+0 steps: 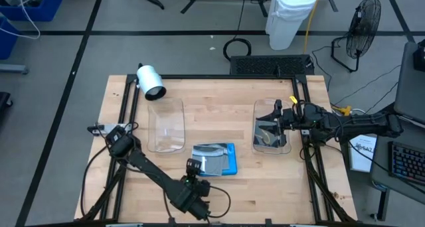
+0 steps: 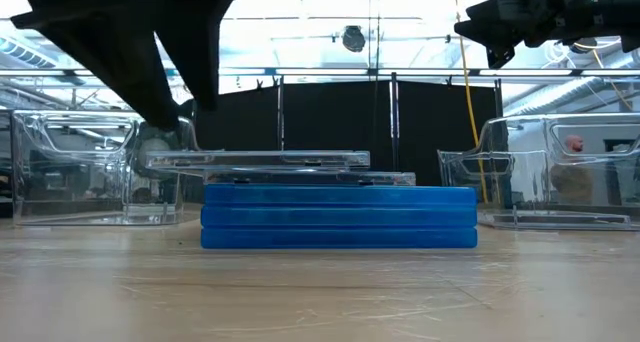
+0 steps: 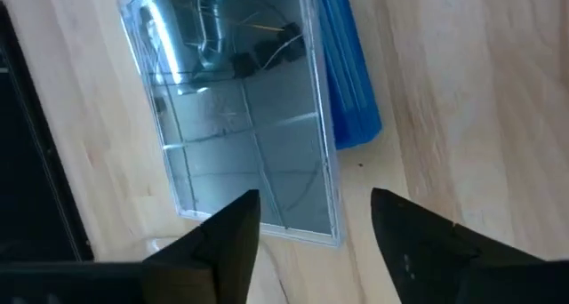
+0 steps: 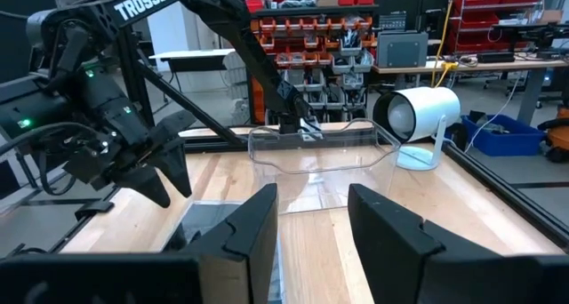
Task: Pick & place jewel cases by type
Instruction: Put the black CD case into the right transparent bin
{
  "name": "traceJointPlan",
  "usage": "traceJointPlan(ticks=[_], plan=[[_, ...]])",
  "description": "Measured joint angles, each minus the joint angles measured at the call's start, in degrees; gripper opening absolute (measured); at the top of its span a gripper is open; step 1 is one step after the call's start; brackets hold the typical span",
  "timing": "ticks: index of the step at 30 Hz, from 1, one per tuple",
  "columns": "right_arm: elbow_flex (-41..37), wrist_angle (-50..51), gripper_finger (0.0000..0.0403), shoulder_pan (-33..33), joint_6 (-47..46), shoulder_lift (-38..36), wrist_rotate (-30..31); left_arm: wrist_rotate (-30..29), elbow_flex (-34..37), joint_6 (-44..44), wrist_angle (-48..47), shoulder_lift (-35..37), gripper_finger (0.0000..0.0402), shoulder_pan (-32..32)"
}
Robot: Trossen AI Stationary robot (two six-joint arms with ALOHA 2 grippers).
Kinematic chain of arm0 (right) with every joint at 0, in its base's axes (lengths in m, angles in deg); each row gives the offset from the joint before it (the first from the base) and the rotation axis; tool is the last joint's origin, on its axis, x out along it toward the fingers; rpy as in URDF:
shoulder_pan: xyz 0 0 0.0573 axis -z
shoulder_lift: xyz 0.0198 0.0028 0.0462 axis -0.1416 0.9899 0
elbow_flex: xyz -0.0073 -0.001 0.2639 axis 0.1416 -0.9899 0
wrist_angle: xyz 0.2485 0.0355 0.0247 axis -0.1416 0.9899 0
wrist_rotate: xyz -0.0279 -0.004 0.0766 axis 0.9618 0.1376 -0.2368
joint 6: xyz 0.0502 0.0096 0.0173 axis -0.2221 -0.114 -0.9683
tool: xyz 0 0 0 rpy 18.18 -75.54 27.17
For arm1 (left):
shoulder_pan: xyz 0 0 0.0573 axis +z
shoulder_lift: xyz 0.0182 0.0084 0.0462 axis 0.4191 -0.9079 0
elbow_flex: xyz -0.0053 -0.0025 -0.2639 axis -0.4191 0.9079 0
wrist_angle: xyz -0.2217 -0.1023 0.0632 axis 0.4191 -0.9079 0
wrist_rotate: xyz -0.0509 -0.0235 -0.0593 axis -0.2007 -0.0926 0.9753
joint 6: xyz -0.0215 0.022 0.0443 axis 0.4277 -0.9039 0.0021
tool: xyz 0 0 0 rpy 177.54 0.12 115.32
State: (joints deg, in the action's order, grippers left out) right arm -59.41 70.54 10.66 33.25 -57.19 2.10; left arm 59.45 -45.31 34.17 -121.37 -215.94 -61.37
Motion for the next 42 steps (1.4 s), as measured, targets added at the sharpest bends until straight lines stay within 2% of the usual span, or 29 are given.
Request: traceJointPlan(ticks=[10, 15, 20, 30, 42], plan=[[0.0, -0.1, 0.0130, 0.0, 0.0, 0.0, 0.0, -0.1, 7.5, 1.2, 5.9, 0.0, 0.0227, -1.1], [0.0, -0.8, 0.0130, 0.0, 0.0, 0.0, 0.0, -3.0, 9.3, 3.0, 6.1, 0.1, 0.0228, -1.1], [0.0, -1.0, 0.0130, 0.0, 0.0, 0.0, 0.0, -5.8, 10.5, 3.9, 6.5, 0.1, 0.0228, -1.1], [0.0, -1.0, 0.0130, 0.0, -0.4, 0.0, 0.0, -7.2, 12.4, 3.8, 6.7, 0.1, 0.0228, -0.6], [0.0, -1.0, 0.0130, 0.0, -0.4, 0.0, 0.0, -13.4, 12.5, 3.9, 3.8, 0.1, 0.0227, -0.3]])
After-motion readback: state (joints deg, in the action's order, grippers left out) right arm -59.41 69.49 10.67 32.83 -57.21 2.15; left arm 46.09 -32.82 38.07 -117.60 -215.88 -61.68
